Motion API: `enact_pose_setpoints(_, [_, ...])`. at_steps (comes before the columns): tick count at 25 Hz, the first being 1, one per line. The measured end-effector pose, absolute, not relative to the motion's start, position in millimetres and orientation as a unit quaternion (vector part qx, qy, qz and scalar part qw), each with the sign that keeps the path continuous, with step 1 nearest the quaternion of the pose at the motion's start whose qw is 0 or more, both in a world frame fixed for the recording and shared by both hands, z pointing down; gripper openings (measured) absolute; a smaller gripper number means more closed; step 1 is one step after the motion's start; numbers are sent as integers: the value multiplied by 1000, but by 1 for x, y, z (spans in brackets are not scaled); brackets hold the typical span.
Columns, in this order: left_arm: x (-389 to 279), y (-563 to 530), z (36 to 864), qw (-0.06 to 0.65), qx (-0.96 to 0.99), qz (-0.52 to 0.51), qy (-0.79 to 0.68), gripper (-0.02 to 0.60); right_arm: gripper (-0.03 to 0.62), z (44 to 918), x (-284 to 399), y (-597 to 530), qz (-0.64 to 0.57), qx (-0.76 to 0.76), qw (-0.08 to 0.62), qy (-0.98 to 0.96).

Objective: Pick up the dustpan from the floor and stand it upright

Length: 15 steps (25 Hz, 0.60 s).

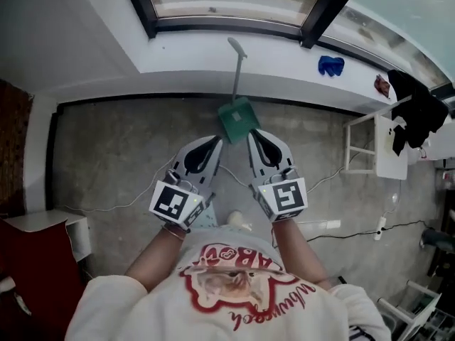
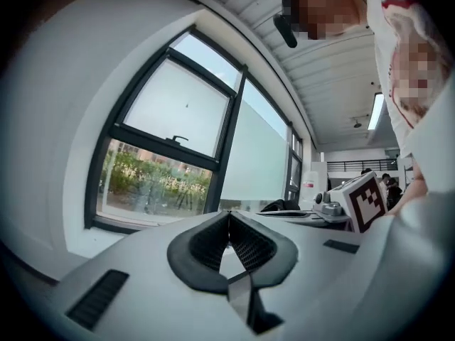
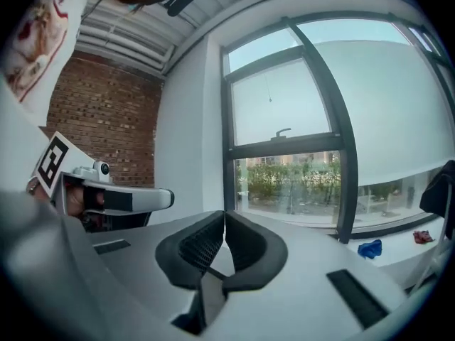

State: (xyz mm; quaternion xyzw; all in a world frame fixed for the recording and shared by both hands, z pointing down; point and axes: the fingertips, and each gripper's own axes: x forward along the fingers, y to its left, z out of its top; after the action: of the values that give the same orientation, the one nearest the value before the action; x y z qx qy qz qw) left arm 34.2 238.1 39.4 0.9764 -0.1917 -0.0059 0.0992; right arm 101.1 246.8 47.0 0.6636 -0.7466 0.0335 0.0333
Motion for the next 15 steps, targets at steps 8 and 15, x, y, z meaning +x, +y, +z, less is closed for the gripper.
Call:
enact_pose_setpoints(8, [0,355,-19,77,981,-14,-177,21,29,26,68,385,62,637,56,-767])
enact_pose_setpoints(15, [-47,406,-23,85,986,-28,-141,21,29,-6,6,401,40,645,23,-763])
